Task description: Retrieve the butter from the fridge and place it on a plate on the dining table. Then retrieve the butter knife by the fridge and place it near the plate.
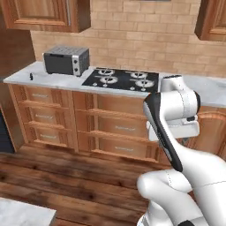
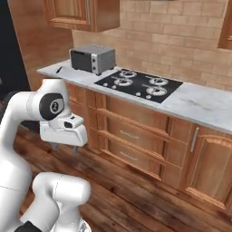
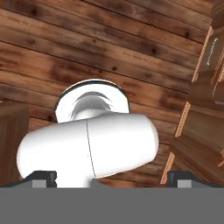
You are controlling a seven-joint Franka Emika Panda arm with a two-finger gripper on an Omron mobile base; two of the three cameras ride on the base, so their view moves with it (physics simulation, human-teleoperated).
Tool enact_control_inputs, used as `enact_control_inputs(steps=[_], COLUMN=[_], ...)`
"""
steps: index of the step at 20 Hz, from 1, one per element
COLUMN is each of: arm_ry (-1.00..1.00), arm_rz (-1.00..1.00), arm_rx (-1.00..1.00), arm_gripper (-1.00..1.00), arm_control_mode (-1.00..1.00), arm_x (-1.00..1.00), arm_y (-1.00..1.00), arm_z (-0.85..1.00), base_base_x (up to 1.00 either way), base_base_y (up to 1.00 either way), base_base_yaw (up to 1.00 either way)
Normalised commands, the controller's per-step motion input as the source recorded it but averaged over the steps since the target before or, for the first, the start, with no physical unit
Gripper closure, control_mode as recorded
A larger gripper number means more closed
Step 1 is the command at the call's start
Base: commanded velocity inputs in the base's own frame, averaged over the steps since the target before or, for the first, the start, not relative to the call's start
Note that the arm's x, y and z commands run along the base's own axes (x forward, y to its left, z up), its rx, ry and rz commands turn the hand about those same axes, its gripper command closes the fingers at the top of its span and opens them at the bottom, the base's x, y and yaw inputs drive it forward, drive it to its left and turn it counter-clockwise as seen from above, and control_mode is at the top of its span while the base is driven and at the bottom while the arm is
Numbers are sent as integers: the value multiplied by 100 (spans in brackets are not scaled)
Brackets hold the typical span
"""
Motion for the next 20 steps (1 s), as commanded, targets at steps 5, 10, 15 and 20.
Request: enact_control_inputs(steps=[5, 10, 15, 20], arm_ry=[0, 0, 0, 0], arm_rz=[0, 0, 0, 0], arm_rx=[0, 0, 0, 0], arm_gripper=[-100, -100, -100, -100], arm_control_mode=[100, 100, 100, 100], arm_x=[0, 0, 0, 0], arm_y=[0, 0, 0, 0], arm_z=[0, 0, 0, 0], base_base_x=[100, 100, 100, 99], base_base_y=[-26, -31, -24, 2], base_base_yaw=[56, 60, 48, 12])
